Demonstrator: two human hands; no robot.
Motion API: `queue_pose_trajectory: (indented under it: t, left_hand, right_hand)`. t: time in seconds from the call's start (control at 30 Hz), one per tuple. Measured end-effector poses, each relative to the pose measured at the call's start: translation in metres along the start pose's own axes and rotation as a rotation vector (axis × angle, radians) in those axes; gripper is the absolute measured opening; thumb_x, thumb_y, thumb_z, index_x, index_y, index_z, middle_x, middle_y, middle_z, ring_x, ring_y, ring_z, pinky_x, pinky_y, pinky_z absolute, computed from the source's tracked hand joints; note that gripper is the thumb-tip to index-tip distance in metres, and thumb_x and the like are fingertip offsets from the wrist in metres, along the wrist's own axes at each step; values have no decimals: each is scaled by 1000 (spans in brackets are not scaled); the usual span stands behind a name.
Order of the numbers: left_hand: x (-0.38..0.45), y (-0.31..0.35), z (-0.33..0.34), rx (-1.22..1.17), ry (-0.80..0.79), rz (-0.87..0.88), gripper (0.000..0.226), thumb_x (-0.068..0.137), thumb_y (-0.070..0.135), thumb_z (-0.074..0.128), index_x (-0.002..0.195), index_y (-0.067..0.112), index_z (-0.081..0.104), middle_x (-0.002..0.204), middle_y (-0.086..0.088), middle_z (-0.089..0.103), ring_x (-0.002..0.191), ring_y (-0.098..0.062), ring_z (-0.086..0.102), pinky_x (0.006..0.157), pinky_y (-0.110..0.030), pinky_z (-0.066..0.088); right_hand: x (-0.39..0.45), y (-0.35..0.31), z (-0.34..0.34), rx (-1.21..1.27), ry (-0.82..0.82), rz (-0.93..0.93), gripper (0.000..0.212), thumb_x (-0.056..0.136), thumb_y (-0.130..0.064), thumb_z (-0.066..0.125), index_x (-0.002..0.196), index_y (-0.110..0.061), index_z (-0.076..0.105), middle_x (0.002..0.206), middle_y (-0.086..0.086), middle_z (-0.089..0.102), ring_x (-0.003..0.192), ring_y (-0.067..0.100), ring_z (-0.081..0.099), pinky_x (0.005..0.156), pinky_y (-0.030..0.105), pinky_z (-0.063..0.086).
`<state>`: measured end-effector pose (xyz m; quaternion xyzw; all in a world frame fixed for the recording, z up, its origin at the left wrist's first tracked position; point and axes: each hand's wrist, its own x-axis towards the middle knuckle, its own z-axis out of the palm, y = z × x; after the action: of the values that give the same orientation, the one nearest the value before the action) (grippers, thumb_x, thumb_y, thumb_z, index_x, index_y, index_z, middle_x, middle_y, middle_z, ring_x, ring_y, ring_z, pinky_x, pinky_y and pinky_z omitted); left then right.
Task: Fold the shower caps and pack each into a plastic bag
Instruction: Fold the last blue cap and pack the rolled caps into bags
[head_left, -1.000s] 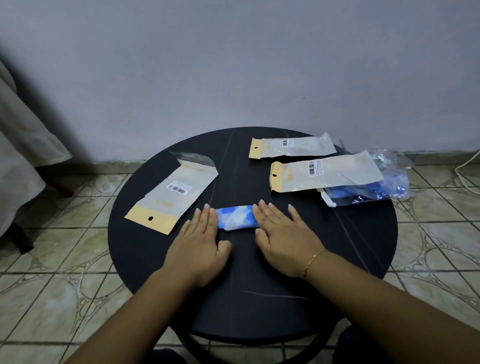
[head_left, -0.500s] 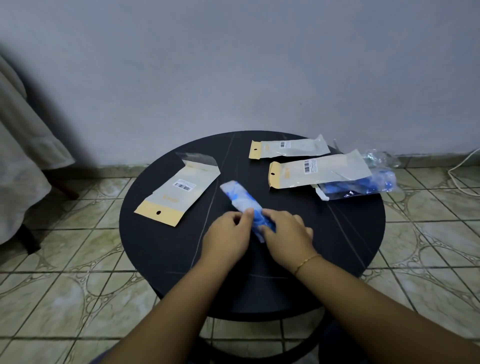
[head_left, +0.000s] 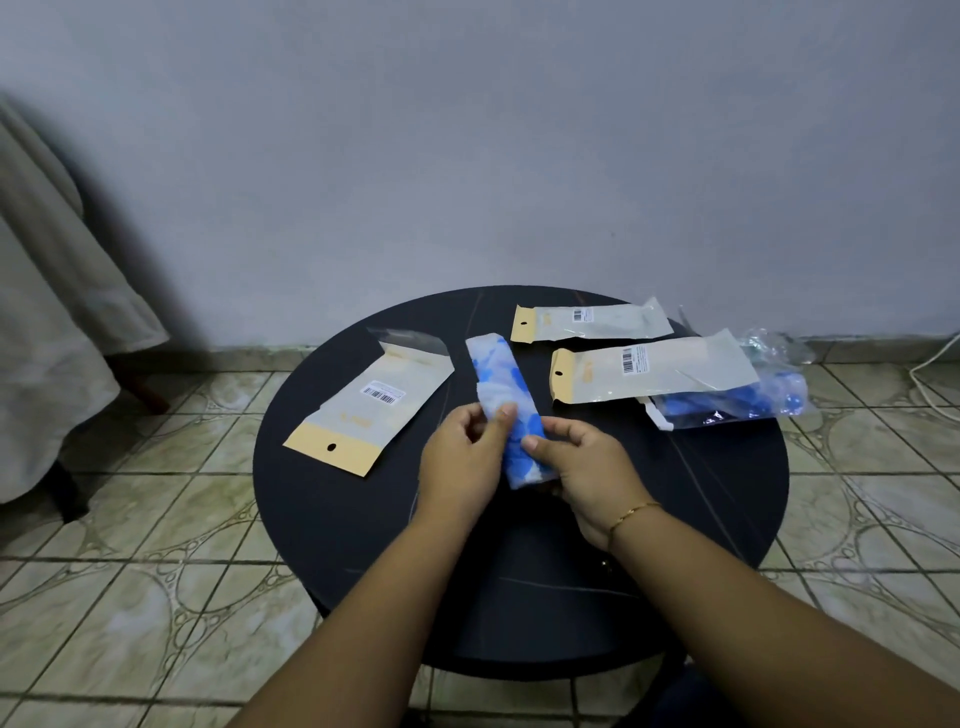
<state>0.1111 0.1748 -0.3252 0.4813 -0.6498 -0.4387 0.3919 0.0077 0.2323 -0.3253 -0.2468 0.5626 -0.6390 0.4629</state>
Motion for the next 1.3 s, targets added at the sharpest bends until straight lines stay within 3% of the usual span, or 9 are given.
queue_pose_trajectory:
  t: [0.07,0.2,0.33,0.53,0.7,0.83,1.07,1.2,1.3]
  left_hand:
    - [11,-9,-6,345,89,126,55,90,63,32,92,16,60,99,-10,65,95,-26,59,83,-42,46]
    - [31,-29,-27,778,12,77,66,93,60,22,148,23,19,158,2,13,143,-18,13,110,-42,16]
    - [37,-41,-39,936,-76,56,69,93,61,16,150,26,2,151,2,31,139,-16,24,108,-43,16]
    - [34,-36,-54,1120,32,110,53,97,43,15,112,29,63,127,4,50,112,-22,51,108,-48,13]
    - [34,-37,-64,1130,119,91,56,95,48,7,81,23,56,100,4,64,86,-23,62,112,-53,5]
    - [34,-33,-66,1144,91,31,68,94,56,4,99,28,66,111,3,58,98,-23,61,109,-56,-13]
    - [37,-27,-68,938,-66,-89,82,74,86,13,61,20,60,89,5,61,111,-22,50,108,-60,-13]
    - [16,-18,-62,1035,-181,-2,87,57,92,40,99,20,63,124,2,54,138,-22,19,111,-48,0]
    - [7,-18,-59,969,-207,144,80,70,75,54,126,17,49,135,2,48,131,-21,26,104,-36,25]
  right_hand:
    - [2,-2,-2,-14,25,15,32,84,1,62,115,-1,56,89,7,65,69,21,63,53,28,54]
    - [5,-4,-10,-36,27,25,30,85,0,62,110,-13,54,92,4,62,65,20,63,46,28,54]
    - [5,-4,-15,-96,-5,20,29,85,-1,64,108,-17,55,104,11,63,66,22,64,48,29,53]
    - [1,-8,-22,-109,10,-1,41,85,-1,63,118,-22,49,90,7,62,67,24,63,51,33,55]
    - [-7,-9,-31,-157,16,-17,45,85,-2,63,123,-20,48,87,5,62,65,22,64,48,31,55]
    - [-14,-7,-37,-208,6,-35,47,84,-3,65,125,-18,48,81,14,65,62,20,64,47,27,52]
    - [-22,-8,-42,-247,-17,-49,42,84,-4,64,118,-25,50,74,14,65,59,17,64,50,29,54]
    - [-27,-13,-44,-203,-15,-58,36,86,-3,62,111,-28,54,78,14,67,62,19,65,52,33,57]
    - [-32,-19,-45,-159,-13,-77,30,88,-2,59,109,-23,60,83,7,67,65,19,65,53,32,58]
